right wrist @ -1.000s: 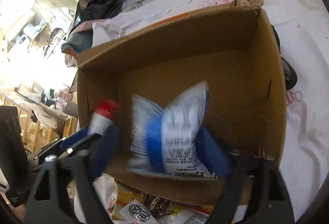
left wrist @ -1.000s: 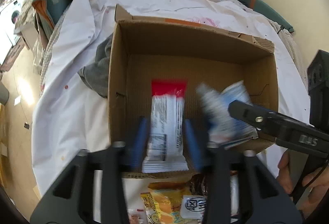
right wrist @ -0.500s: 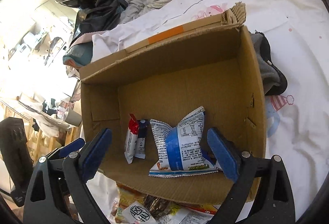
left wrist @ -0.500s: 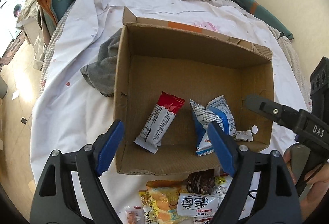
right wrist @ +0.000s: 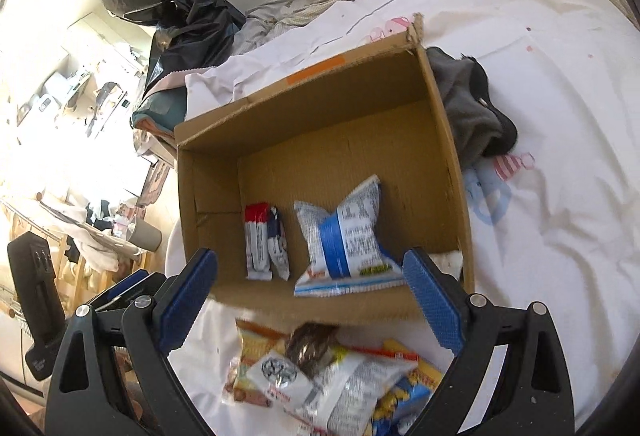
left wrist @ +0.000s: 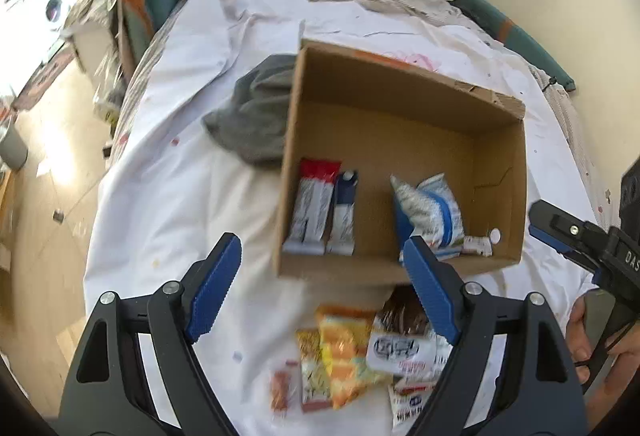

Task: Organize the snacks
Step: 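Grasp the small red sausage packet with the left tool, then lift the sausage packet with the left tool while the right tool grasps a brown packet, then lower both packets into the box and open both tools, then grasp the white printed packet from the pile with the right tool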

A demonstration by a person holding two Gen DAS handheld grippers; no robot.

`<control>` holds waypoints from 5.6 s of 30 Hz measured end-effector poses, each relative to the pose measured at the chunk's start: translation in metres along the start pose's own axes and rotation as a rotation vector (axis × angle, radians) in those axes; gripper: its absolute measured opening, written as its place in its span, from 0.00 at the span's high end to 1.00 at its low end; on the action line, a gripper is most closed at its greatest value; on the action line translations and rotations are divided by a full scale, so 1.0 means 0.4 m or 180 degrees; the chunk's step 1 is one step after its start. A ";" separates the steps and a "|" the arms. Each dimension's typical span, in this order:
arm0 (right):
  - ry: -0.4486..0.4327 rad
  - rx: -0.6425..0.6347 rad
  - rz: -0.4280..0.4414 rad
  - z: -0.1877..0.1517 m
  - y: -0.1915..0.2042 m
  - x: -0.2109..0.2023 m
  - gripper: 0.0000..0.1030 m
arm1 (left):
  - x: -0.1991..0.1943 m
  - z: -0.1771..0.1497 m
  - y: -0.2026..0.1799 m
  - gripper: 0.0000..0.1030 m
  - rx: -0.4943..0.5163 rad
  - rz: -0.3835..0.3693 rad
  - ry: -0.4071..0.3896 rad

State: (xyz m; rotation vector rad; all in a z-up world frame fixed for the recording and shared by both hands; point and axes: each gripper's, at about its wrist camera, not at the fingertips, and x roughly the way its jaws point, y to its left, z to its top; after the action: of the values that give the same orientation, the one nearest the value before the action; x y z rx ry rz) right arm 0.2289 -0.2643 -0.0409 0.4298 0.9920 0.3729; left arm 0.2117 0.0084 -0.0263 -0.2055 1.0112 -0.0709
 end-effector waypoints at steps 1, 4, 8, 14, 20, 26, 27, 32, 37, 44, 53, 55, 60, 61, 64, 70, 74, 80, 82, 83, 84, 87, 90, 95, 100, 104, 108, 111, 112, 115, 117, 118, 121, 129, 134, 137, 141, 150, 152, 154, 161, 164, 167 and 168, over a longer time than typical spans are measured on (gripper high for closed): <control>0.0010 0.0019 0.0002 -0.012 0.000 -0.008 0.06 | -0.007 -0.011 0.014 0.21 -0.0048 0.0020 0.0019; 0.0044 0.0023 -0.0020 -0.044 0.002 -0.025 0.06 | -0.024 -0.040 0.052 0.21 -0.0191 0.0027 0.0061; 0.0081 0.0085 -0.0013 -0.084 -0.007 -0.049 0.06 | -0.031 -0.086 0.099 0.21 -0.0348 0.0136 0.0194; 0.0127 0.0217 -0.0057 -0.128 -0.034 -0.069 0.06 | 0.048 -0.174 0.126 0.34 -0.0509 0.0237 0.0787; 0.0125 0.0261 -0.0134 -0.137 -0.055 -0.076 0.06 | 0.133 -0.238 0.103 0.53 -0.0442 0.0274 0.1214; 0.0131 0.0284 -0.0190 -0.141 -0.078 -0.083 0.06 | 0.187 -0.264 0.088 0.65 -0.0387 0.0322 0.1451; 0.0131 0.0297 -0.0191 -0.141 -0.081 -0.084 0.06 | 0.193 -0.269 0.085 0.66 -0.0377 0.0310 0.1482; 0.0177 0.0332 -0.0168 -0.144 -0.086 -0.076 0.06 | 0.218 -0.287 0.066 0.88 -0.0215 0.0431 0.1614; 0.0254 0.0326 -0.0156 -0.146 -0.078 -0.057 0.06 | 0.171 -0.267 0.067 0.88 -0.0252 0.0424 0.1419; 0.0597 0.0561 0.0310 -0.158 -0.072 -0.003 0.06 | 0.046 -0.228 0.072 0.88 -0.0367 0.0270 0.0991; 0.1073 0.0196 0.0065 -0.105 0.029 0.146 0.10 | 0.021 -0.192 0.089 0.88 -0.0516 0.0139 0.0820; 0.1218 0.0110 -0.0087 -0.108 0.043 0.197 0.16 | 0.019 -0.190 0.096 0.88 -0.0545 0.0094 0.0812; 0.1368 -0.0160 -0.0627 -0.137 0.058 0.286 0.21 | 0.021 -0.178 0.099 0.88 -0.0619 0.0012 0.0800; 0.1382 -0.0151 -0.0655 -0.142 0.055 0.300 0.21 | 0.021 -0.176 0.097 0.88 -0.0631 -0.0016 0.0808; 0.1452 -0.0048 -0.0609 -0.151 0.047 0.335 0.24 | 0.020 -0.172 0.090 0.88 -0.0645 -0.0096 0.0824; 0.1440 -0.0008 -0.0430 -0.158 0.058 0.358 0.64 | 0.014 -0.163 0.087 0.88 -0.0672 -0.0163 0.0799; 0.1431 0.0183 -0.0230 -0.161 0.067 0.340 0.78 | 0.011 -0.163 0.094 0.88 -0.0716 -0.0179 0.0799; 0.1429 0.0431 0.0088 -0.213 0.053 0.256 0.87 | 0.004 -0.161 0.100 0.87 -0.0735 -0.0164 0.0764; 0.1340 0.0393 0.0215 -0.224 0.062 0.222 0.87 | 0.006 -0.162 0.099 0.88 -0.0734 -0.0157 0.0768; 0.1308 0.0359 0.0244 -0.227 0.067 0.203 0.87 | 0.006 -0.162 0.098 0.88 -0.0733 -0.0151 0.0764; 0.1293 0.0344 0.0274 -0.230 0.072 0.191 0.87 | 0.007 -0.162 0.097 0.88 -0.0731 -0.0138 0.0754; 0.1242 0.0305 0.0376 -0.241 0.087 0.154 0.87 | 0.004 -0.163 0.095 0.88 -0.0714 -0.0088 0.0703; 0.1083 0.0257 0.0529 -0.242 0.100 0.101 0.87 | -0.011 -0.162 0.095 0.88 -0.0667 -0.0028 0.0585; 0.0772 0.0178 0.0672 -0.190 0.095 0.021 0.87 | -0.041 -0.154 0.093 0.88 -0.0591 -0.0033 0.0396; 0.0418 0.0217 0.0655 -0.115 0.051 -0.034 0.87 | -0.055 -0.118 0.080 0.88 -0.0506 -0.0021 0.0304; 0.0180 0.0183 0.0530 -0.047 0.028 -0.058 0.87 | -0.052 -0.072 0.046 0.88 -0.0355 -0.0015 0.0283; 0.0007 0.0136 0.0377 0.022 0.014 -0.053 0.87 | -0.038 -0.010 -0.007 0.88 -0.0100 -0.0016 0.0242; -0.0069 0.0116 0.0210 0.072 -0.003 -0.019 0.87 | -0.013 0.034 -0.043 0.88 0.0057 -0.0090 0.0247; -0.0087 0.0074 0.0121 0.082 -0.013 -0.019 0.87 | -0.002 0.045 -0.051 0.88 0.0085 -0.0152 0.0270; -0.0146 0.0022 0.0001 0.093 -0.039 0.015 0.87 | 0.046 0.073 -0.066 0.88 0.0130 -0.0401 0.0324; -0.0129 -0.0099 -0.0233 0.086 -0.045 0.040 0.87 | 0.075 0.074 -0.063 0.88 0.0129 -0.0455 0.0266; -0.0091 -0.0081 -0.0233 0.089 -0.049 0.049 0.87 | 0.095 0.068 -0.054 0.88 0.0093 -0.0460 0.0263; -0.0029 -0.0144 -0.0277 0.093 -0.055 0.067 0.87 | 0.129 0.064 -0.047 0.88 -0.0010 -0.0290 0.0293; -0.0057 -0.0191 -0.0393 0.104 -0.051 0.084 0.87 | 0.150 0.071 -0.056 0.87 0.0016 -0.0264 0.0234; -0.0081 -0.0149 -0.0389 0.108 -0.057 0.090 0.83 | 0.149 0.073 -0.064 0.86 0.0016 -0.0314 0.0245; -0.0071 -0.0104 -0.0342 0.110 -0.056 0.092 0.80 | 0.153 0.073 -0.069 0.74 0.0001 -0.0326 0.0286; -0.0106 -0.0012 -0.0295 0.110 -0.062 0.079 0.38 | 0.152 0.067 -0.070 0.37 -0.0032 -0.0314 0.0328; -0.0151 -0.0012 -0.0217 0.118 -0.061 0.061 0.36 | 0.151 0.064 -0.068 0.24 -0.0047 -0.0363 0.0387; -0.0152 -0.0028 -0.0200 0.119 -0.060 0.058 0.36 | 0.150 0.064 -0.067 0.23 -0.0043 -0.0364 0.0394; -0.0164 -0.0014 -0.0182 0.121 -0.061 0.052 0.36 | 0.147 0.064 -0.070 0.21 -0.0021 -0.0349 0.0381; 0.0100 0.0090 -0.0405 0.074 -0.078 0.027 0.29 | 0.125 0.053 -0.059 0.20 -0.0044 -0.0306 0.0333; 0.0268 0.0145 -0.0442 0.029 -0.093 0.004 0.29 | 0.116 0.051 -0.055 0.20 -0.0077 -0.0319 0.0346; 0.0349 0.0061 -0.0555 -0.025 -0.091 -0.024 0.29 | 0.102 0.052 -0.058 0.20 -0.0075 -0.0338 0.0310; 0.0389 0.0003 -0.0584 -0.043 -0.086 -0.030 0.30 | 0.097 0.053 -0.059 0.20 -0.0062 -0.0341 0.0297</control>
State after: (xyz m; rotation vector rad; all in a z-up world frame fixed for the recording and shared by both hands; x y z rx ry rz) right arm 0.2117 -0.2967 -0.0581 0.3165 1.1411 0.2350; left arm 0.2511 -0.0179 -0.0431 -0.2761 1.0937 -0.1693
